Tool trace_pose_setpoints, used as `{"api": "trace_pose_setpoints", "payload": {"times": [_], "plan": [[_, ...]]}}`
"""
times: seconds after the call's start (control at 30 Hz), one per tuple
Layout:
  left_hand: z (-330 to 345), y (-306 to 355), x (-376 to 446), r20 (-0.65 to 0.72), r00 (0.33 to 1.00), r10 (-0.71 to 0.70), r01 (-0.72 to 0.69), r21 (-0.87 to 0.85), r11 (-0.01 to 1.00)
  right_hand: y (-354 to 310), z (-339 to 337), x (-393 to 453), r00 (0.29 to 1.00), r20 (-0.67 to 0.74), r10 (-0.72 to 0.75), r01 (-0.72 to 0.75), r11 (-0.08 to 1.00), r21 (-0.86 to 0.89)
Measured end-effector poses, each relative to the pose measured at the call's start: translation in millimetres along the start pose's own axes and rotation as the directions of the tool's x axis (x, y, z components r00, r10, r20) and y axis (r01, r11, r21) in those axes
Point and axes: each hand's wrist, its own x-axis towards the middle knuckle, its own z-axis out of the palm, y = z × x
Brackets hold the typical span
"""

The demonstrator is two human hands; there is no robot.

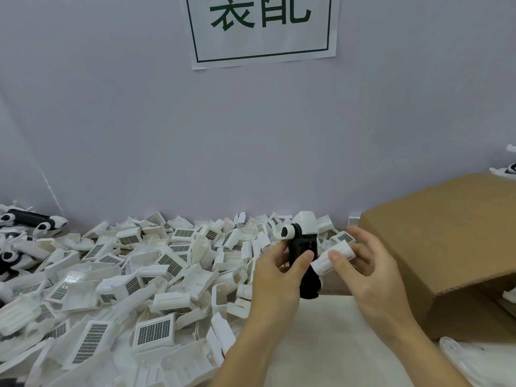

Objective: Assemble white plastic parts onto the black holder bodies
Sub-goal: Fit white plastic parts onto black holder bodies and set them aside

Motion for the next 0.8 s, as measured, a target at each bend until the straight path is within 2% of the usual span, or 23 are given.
{"api": "trace_pose_setpoints", "payload": {"times": [0.2, 0.3, 0.43, 0.57, 0.8], "plan": [[6.1, 6.7, -3.7, 0.102, 0.993, -0.054, 0.056, -0.008, 0.998, -6.0, 10.8, -3.4, 0.995, -0.082, -0.048, 0.043, 0.997, -0.064], [7.1, 8.6, -6.5, 0.156, 0.986, -0.062, 0.067, -0.028, 0.997, -7.9, 12.0, -5.9, 0.995, -0.049, -0.085, 0.076, 0.984, -0.16], [8.4, 8.2, -8.4, 0.201, 0.978, -0.047, 0.056, -0.043, 0.997, -10.3, 14.1, -8.4, 0.992, 0.008, -0.124, 0.123, 0.971, -0.204], [7.1, 7.1, -7.5, 0.2, 0.979, -0.039, 0.048, -0.039, 0.998, -7.1, 13.5, -5.8, 0.99, -0.041, -0.132, 0.121, 0.973, -0.195], [5.6, 6.7, -4.4, 0.147, 0.988, -0.04, 0.056, -0.108, 0.993, -5.1, 16.1, -8.9, 0.967, 0.046, -0.252, 0.254, 0.925, -0.281]]}}
